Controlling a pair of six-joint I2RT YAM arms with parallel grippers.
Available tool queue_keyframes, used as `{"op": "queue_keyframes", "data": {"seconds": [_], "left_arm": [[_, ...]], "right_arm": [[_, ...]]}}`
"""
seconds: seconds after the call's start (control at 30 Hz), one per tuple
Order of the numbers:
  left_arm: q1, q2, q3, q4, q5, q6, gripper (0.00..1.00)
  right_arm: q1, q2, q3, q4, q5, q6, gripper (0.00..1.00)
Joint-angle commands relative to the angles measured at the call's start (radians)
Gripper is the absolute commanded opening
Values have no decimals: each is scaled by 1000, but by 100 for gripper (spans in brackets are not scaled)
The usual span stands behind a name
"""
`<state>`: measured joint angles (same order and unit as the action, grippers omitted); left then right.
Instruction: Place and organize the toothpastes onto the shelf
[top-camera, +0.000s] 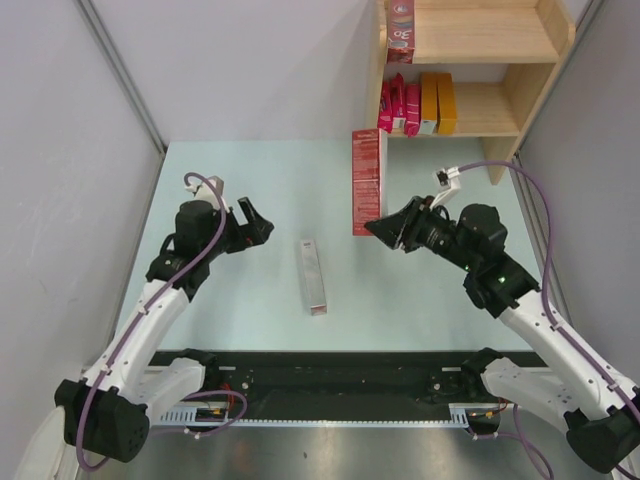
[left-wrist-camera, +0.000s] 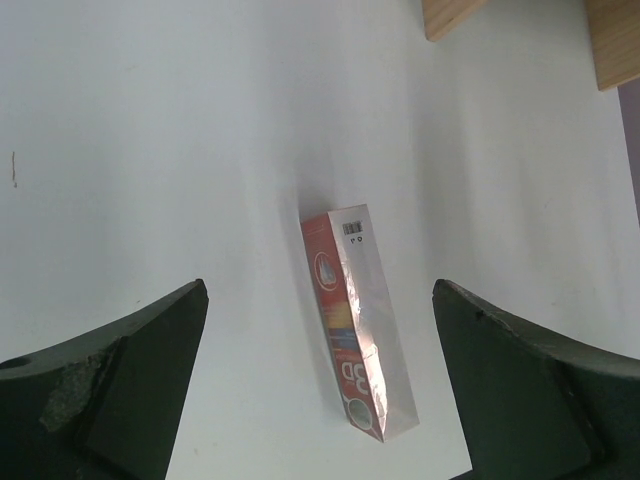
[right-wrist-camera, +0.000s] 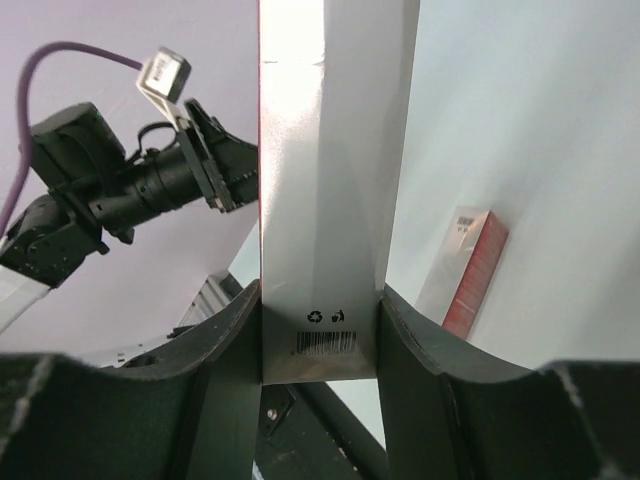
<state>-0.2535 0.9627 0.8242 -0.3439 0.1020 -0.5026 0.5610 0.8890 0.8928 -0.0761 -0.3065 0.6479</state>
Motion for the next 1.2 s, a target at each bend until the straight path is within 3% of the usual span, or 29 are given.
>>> {"op": "queue_keyframes", "data": {"seconds": [0.0,0.4,0.77,1.17], "left_arm": [[-12,13,21,20,-1,26,100],[-16,42,24,6,15,49,100],[-16,64,-5,19,34,58,100],[-18,57,-57,33,54,59,100]], "right_arm": [[-29,37,162,-39,17,-73,25],[-184,280,546,-95,-16,-119,23],[-277,608,1170,-382,6,-243,22],[-469,863,1491,-392,-91,-131,21]]}}
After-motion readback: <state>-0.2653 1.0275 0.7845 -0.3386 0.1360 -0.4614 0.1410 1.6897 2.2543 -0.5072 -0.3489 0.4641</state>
